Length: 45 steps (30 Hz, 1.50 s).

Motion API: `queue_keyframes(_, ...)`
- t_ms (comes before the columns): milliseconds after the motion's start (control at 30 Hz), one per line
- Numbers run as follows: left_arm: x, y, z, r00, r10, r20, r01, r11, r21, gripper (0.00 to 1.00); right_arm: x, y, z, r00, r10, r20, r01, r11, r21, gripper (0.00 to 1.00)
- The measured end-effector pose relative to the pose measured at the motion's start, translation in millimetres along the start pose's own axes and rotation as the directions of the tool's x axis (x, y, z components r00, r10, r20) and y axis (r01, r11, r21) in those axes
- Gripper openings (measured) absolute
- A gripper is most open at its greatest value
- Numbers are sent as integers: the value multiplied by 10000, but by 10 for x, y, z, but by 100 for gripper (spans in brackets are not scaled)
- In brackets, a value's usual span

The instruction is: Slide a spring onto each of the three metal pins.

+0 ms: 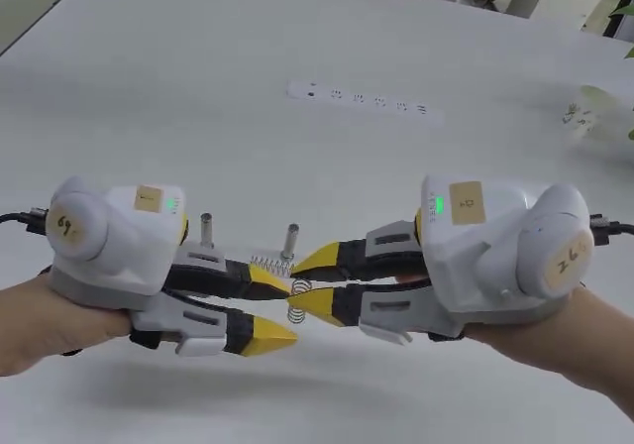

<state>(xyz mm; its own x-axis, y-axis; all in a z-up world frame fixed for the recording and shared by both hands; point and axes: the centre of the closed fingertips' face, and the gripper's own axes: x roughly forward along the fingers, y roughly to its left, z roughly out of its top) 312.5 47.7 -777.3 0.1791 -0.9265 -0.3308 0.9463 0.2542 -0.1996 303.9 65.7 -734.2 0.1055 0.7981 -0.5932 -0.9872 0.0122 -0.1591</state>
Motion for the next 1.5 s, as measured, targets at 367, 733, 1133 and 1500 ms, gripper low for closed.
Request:
queue_keyframes(367,-271,123,-51,9957,878,307,-868,9958,-305,33,3,-44,-61,9998,-202,-93,203,9998,48,8)
queue_keyframes(733,-584,306,-125,9796,1943,507,-1902,9787,-770,41,-11,-120,-127,9986,-490,-187,492,9987,146,8)
queue_keyframes(1133,-799,438,-230,9483,3104,662,-3028,9473,-1045,70,-63,-225,-232,9951,-932,-337,942,9950,325,8)
queue_keyframes(1500,-879,506,-290,9266,3683,758,-3574,9252,-1273,90,-98,-283,-327,9907,-1267,-501,1289,9907,440,8)
